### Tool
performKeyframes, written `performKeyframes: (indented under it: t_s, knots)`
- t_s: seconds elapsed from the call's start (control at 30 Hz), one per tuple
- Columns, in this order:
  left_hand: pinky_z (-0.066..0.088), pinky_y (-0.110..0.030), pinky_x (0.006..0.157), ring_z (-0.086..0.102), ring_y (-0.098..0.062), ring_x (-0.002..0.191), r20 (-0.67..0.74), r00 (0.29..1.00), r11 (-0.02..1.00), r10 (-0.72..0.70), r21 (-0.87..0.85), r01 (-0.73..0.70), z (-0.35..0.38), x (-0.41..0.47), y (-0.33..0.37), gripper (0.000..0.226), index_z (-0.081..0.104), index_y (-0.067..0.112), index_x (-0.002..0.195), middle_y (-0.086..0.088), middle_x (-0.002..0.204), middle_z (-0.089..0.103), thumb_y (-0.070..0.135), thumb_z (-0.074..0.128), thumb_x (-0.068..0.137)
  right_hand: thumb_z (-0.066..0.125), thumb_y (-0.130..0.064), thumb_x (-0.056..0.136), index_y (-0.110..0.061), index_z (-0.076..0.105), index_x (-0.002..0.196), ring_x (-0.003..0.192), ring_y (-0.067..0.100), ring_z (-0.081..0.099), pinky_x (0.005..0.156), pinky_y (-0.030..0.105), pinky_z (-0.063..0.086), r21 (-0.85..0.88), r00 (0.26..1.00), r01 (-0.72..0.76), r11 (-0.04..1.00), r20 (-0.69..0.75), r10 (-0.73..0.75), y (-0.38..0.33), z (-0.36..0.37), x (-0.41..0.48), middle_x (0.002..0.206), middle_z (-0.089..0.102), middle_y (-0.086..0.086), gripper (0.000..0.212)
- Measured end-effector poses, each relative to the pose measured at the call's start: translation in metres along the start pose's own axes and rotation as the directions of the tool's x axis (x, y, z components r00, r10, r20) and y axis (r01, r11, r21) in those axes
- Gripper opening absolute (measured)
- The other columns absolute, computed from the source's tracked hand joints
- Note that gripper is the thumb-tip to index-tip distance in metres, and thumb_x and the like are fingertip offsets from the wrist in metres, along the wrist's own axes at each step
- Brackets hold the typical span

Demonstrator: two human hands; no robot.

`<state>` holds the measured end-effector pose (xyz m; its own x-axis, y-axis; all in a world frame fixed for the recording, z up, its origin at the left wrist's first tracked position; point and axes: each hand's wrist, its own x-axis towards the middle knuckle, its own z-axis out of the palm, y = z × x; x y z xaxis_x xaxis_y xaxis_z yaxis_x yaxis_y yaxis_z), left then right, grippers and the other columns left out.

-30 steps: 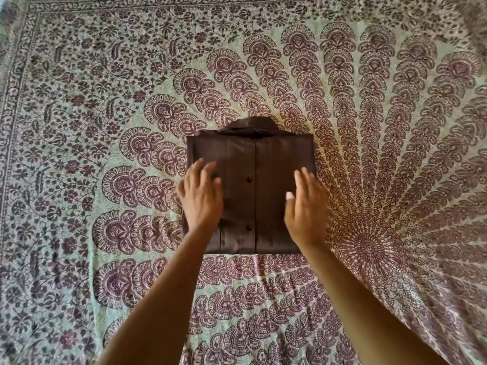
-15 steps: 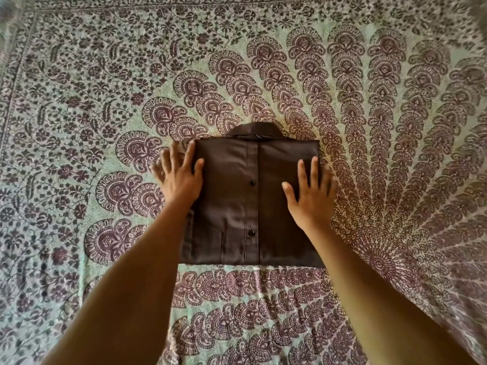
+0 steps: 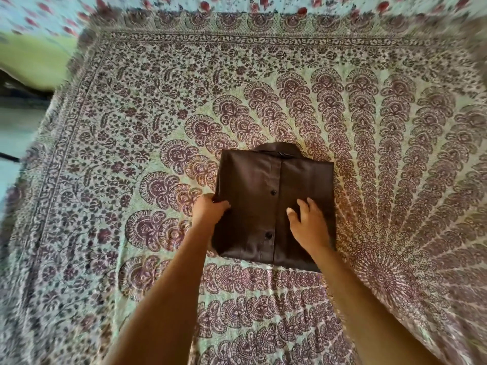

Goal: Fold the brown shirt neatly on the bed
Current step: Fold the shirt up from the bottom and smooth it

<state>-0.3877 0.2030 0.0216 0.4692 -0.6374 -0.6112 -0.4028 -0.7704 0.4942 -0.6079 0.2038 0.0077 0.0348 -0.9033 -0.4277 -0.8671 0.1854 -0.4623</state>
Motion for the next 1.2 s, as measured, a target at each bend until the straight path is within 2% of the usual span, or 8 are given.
performKeyframes:
  t_s: [0.2,0.5,0.7,0.8,0.93,1.07,1.13,1.2]
  knots:
    - [0.047,-0.029,0.085,0.060,-0.021,0.097,0.103,0.972,0.963,0.209,-0.197,-0.186,-0.004,-0.024,0.002,0.044,0.047,0.015,0.130,-0.008,0.118,0.062,0.015,0.058,0.087,0.034,-0.041,0.098,-0.012,0.049,0.129,0.125,0.026,0.045,0.097,0.031,0.034,0.409,0.980,-0.102,0.907,0.200,0.020,-0.061,-0.030,-0.006,0.135,0.051,0.010,0.046]
    - [0.055,-0.036,0.075,0.066,-0.026,0.081,0.093,0.695,0.653,0.713,0.273,-0.706,0.010,-0.077,0.028,0.038,0.053,0.017,0.120,-0.009,0.094,0.070,0.020,0.060,0.083,0.043,-0.085,0.062,-0.026,0.041,0.137,0.124,0.027,0.046,0.101,0.049,0.042,0.696,0.896,-0.353,0.626,0.443,0.013,-0.094,-0.064,-0.004,0.136,0.048,0.002,0.095]
    - [0.051,-0.025,0.086,0.065,-0.019,0.093,0.292,0.542,0.516,0.788,0.168,-0.840,0.008,-0.102,0.045,0.042,0.056,0.019,0.126,-0.004,0.109,0.069,0.016,0.061,0.085,0.071,-0.019,0.079,-0.003,0.064,0.109,0.078,0.023,0.059,0.058,0.026,0.046,0.679,0.968,-0.250,0.690,0.175,0.179,-0.076,-0.077,-0.009,0.087,0.064,0.008,0.034]
    - [0.050,-0.020,0.084,0.064,-0.010,0.092,0.363,0.613,0.711,0.701,-0.294,-0.639,-0.011,-0.103,0.040,0.026,0.065,0.015,0.115,-0.004,0.108,0.069,0.017,0.060,0.089,0.066,-0.013,0.083,0.001,0.063,0.109,0.081,0.023,0.057,0.056,0.026,0.040,0.676,0.977,-0.203,0.709,0.090,0.195,-0.071,-0.081,-0.016,0.088,0.062,0.011,0.030]
    - [0.053,-0.037,0.085,0.061,-0.019,0.088,-0.006,0.975,0.764,0.221,-0.620,-0.177,-0.026,-0.074,0.021,0.019,0.065,0.011,0.100,-0.008,0.104,0.068,0.020,0.050,0.094,0.064,-0.020,0.086,-0.010,0.063,0.096,0.076,0.017,0.054,0.057,0.023,0.038,0.674,0.994,-0.110,0.730,0.087,0.069,-0.078,-0.102,-0.033,0.084,0.061,0.005,0.015]
    - [0.043,-0.033,0.088,0.051,-0.028,0.113,0.306,0.949,0.763,0.072,-0.630,0.145,-0.024,-0.068,0.003,0.055,0.048,0.010,0.129,-0.015,0.130,0.052,0.050,0.028,0.098,0.065,-0.033,0.082,-0.002,0.053,0.060,0.042,0.017,0.051,0.049,0.014,0.040,0.701,0.987,-0.020,0.713,0.126,-0.097,-0.093,-0.136,-0.054,0.048,0.054,0.008,0.040]
    - [0.046,-0.038,0.092,0.056,-0.029,0.114,0.408,0.906,0.692,0.115,-0.687,0.221,-0.028,-0.075,0.002,0.066,0.048,0.014,0.130,-0.016,0.131,0.054,0.061,0.019,0.094,0.070,-0.053,0.068,0.023,0.051,0.069,0.052,0.041,0.058,0.072,0.032,0.054,0.754,0.966,0.005,0.656,0.165,-0.198,-0.098,-0.146,-0.065,0.060,0.056,0.035,0.078]
    - [0.057,-0.032,0.071,0.070,-0.020,0.090,0.413,0.891,0.603,0.187,-0.765,0.228,-0.037,-0.084,0.006,0.065,0.057,0.015,0.117,-0.009,0.109,0.068,0.060,0.015,0.094,0.072,-0.051,0.064,0.014,0.062,0.081,0.059,0.040,0.063,0.073,0.032,0.057,0.852,0.957,-0.055,0.520,0.194,-0.216,-0.096,-0.151,-0.072,0.069,0.061,0.034,0.068]
